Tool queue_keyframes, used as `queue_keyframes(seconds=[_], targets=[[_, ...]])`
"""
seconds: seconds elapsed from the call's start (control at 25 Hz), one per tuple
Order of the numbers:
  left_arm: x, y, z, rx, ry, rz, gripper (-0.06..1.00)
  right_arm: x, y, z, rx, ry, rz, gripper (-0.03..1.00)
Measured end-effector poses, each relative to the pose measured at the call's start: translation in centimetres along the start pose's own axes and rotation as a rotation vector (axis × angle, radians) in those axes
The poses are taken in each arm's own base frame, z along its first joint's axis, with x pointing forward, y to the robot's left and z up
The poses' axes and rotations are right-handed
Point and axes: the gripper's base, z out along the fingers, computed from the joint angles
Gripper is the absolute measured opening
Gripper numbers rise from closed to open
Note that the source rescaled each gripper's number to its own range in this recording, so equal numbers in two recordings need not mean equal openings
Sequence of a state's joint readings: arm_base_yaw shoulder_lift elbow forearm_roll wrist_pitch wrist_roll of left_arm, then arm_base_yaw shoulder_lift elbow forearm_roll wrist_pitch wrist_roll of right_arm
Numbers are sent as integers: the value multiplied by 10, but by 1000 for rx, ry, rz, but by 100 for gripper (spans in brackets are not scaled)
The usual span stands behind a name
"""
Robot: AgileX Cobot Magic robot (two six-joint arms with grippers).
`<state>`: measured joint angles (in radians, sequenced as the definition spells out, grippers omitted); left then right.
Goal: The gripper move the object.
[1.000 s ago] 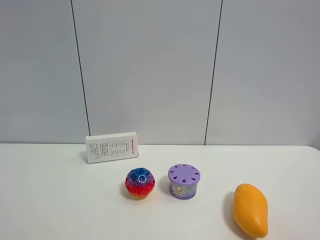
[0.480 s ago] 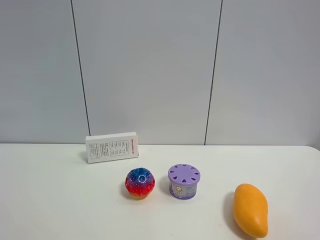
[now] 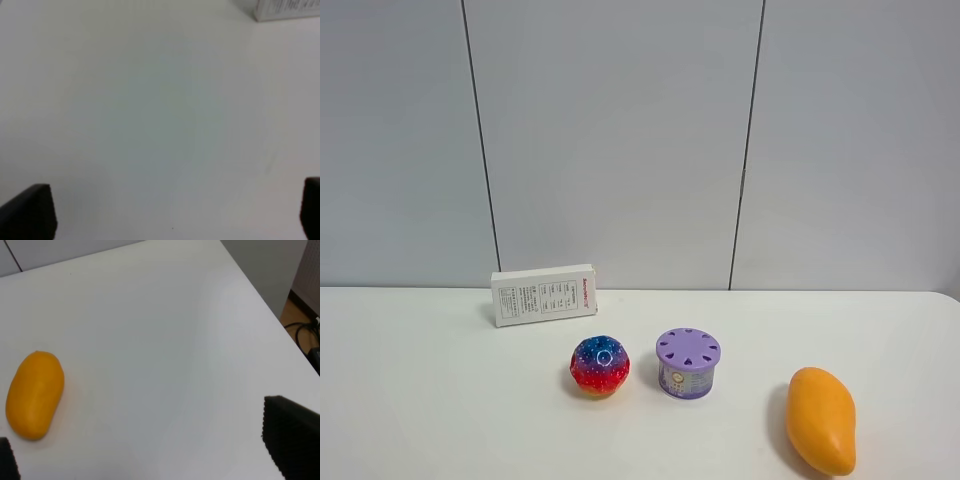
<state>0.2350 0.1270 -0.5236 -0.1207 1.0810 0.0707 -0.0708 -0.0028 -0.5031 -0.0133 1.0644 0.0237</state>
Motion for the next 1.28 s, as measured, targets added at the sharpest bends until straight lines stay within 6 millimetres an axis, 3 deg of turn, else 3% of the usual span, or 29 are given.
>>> queue_keyframes(seconds=[0.4,1.28], targets=[[12,-1,-13,-3,-136,-1,100,0,0,0,0,0,0,100],[12,-1,-14,-2,-142,-1,100,0,0,0,0,0,0,100]])
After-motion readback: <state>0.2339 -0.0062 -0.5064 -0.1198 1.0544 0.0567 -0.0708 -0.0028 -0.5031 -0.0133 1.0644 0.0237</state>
